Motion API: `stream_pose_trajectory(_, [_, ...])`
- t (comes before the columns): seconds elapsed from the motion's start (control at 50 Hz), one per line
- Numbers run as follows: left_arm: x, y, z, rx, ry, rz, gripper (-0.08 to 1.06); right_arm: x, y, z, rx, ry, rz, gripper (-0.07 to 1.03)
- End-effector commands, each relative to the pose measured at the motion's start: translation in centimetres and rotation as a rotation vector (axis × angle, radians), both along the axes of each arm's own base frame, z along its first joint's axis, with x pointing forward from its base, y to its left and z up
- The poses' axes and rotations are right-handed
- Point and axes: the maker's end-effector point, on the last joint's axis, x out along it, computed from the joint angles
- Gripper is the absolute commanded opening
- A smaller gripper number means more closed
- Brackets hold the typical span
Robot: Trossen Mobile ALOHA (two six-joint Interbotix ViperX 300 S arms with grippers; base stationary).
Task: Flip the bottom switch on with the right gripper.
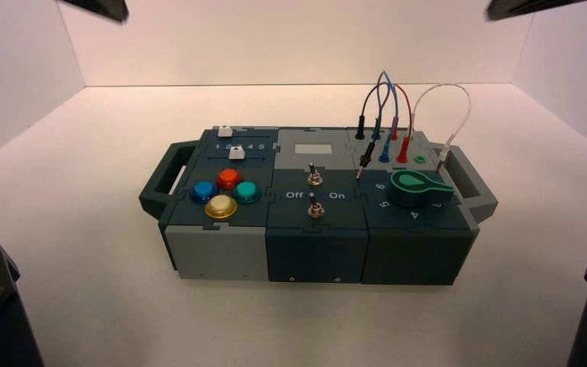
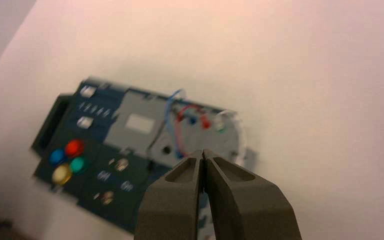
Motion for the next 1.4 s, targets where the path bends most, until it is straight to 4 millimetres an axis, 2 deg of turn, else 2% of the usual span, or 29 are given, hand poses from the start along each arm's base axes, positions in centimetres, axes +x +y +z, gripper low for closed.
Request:
stream_pose_trajectory(0.02, [0.6, -0.4, -0.8, 0.016, 0.054, 0.001, -0.03, 0.4, 1.2, 1.0, 0.039, 0.003, 0.017, -0.02])
stream_pose_trajectory(0.18, [1.4, -0.6, -3.4, 0.051, 0.137, 0.004, -0.03, 0.3, 2.3, 0.2, 0.038, 0.052, 0.054, -0.02])
stream_pose_trajectory(0.4, [2.4, -1.2, -5.7, 0.058, 0.193, 0.025, -0.03, 0.1, 4.3, -1.1, 0.030, 0.130, 0.116, -0.02])
stream_pose_trajectory(0.8, [2.1, -2.0, -9.8, 0.047, 0.336, 0.072, -0.03, -0.7, 8.1, -2.4, 0.072, 0.260, 0.183, -0.02])
stream_pose_trajectory(0.88, [1.9, -2.1, -10.1, 0.044, 0.352, 0.075, -0.03, -0.7, 8.5, -2.5, 0.080, 0.271, 0.186, -0.02])
stream_pose_trajectory(0.96, [1.4, -2.1, -11.1, 0.049, 0.384, 0.081, -0.03, -0.9, 9.5, -2.5, 0.095, 0.297, 0.202, -0.02])
stream_pose_trajectory(1.2, [0.7, -1.9, -12.1, 0.065, 0.420, 0.083, -0.03, -1.2, 12.2, -3.1, 0.114, 0.374, 0.233, -0.02])
stream_pose_trajectory(1.4, [0.5, -1.8, -12.6, 0.069, 0.431, 0.091, -0.03, -1.3, 13.0, -4.3, 0.123, 0.439, 0.213, -0.02])
